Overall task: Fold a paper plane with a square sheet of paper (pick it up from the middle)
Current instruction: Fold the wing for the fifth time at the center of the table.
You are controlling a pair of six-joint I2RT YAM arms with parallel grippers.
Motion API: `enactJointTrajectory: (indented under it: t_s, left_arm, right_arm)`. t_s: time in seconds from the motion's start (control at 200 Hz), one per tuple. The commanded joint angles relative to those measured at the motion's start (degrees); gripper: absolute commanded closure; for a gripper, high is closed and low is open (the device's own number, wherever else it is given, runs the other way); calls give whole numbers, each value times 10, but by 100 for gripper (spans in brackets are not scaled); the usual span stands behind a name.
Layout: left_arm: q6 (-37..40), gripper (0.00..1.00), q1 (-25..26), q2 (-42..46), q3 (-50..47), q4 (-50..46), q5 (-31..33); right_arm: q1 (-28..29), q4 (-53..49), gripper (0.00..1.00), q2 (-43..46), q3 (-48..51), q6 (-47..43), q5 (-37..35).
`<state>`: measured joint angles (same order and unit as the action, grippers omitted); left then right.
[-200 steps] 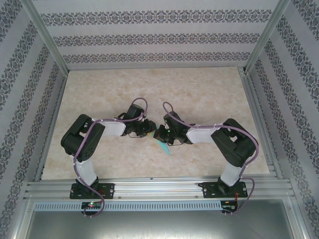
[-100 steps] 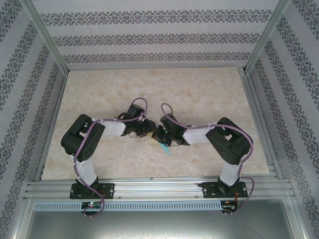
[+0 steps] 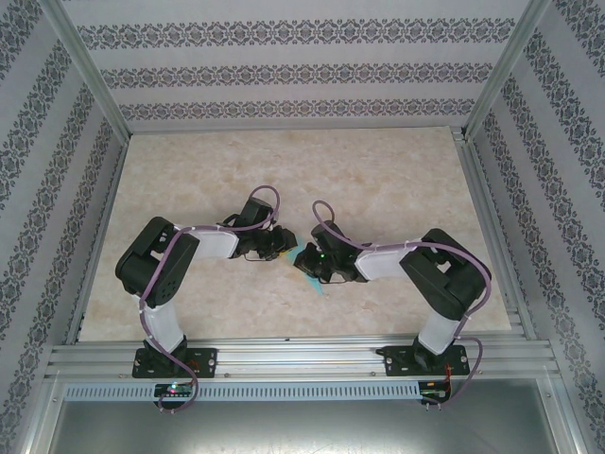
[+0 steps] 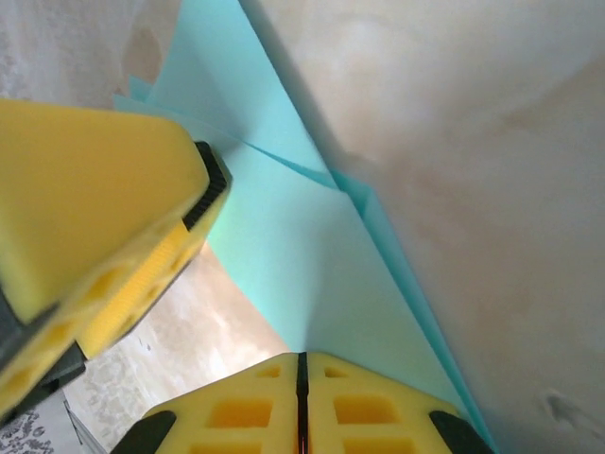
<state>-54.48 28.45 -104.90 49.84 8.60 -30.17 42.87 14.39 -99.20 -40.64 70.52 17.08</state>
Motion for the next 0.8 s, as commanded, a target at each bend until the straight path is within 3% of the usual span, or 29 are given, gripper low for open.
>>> enactJointTrajectory:
  t_s: [0.0, 0.135, 0.5, 0.794]
  left_arm:
    - [15, 71, 6, -21, -7, -58, 32]
    - [17, 71, 6, -20, -6, -63, 33]
    - [25, 71, 6, -14, 1, -77, 38]
    - [23, 71, 6, -14, 1, -76, 34]
  right_arm:
    - [0, -76, 90, 21, 25, -23, 18]
    - [3, -116, 89, 34, 33, -49, 28]
    - [-5, -94, 88, 84, 121, -45, 34]
    - [-2, -10, 89, 127, 109, -34, 30]
